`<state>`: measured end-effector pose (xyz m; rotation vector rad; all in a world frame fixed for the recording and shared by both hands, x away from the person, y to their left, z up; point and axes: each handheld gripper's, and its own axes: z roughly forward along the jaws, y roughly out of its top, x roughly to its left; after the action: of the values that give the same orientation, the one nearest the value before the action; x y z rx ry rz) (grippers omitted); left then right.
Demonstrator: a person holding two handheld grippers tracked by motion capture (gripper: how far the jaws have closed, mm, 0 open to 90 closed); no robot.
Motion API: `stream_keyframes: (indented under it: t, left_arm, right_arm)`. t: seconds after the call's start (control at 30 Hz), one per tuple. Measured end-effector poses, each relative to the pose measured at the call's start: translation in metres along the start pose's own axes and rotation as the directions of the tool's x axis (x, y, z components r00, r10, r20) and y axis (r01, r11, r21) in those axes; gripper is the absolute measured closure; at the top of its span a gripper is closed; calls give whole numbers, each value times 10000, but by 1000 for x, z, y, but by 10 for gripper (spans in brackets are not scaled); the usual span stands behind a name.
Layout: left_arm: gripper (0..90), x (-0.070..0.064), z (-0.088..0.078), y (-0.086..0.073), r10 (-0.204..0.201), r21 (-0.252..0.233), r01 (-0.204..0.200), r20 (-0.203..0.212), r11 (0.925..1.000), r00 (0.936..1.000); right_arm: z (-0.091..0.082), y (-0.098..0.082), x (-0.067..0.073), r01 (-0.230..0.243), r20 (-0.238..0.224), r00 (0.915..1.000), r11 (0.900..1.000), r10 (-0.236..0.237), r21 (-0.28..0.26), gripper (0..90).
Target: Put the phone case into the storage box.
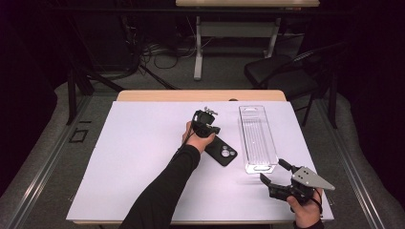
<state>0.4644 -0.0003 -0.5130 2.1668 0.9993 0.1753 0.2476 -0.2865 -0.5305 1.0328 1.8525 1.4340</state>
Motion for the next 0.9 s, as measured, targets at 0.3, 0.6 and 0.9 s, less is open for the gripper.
stream_keyframes:
  t: [0.3, 0.6, 0.9]
  left_arm:
    - [900, -4, 22, -4, -167, 206, 164, 121, 9997, 9998]
    - [900, -8, 37, -7, -192, 472, 182, 194, 9987, 9996]
    - [900, -9, 40, -9, -125, 664, 120, 70, 9977, 9999]
  right_arm:
    - [0, -1, -1, -90, -74, 9999, 9999, 90, -50, 139]
    - [1, -2, 0, -109, -183, 9998, 9999, 109, 10, 139]
    - [2, -2, 0, -144, -239, 9996, 9999, 145, 63, 140]
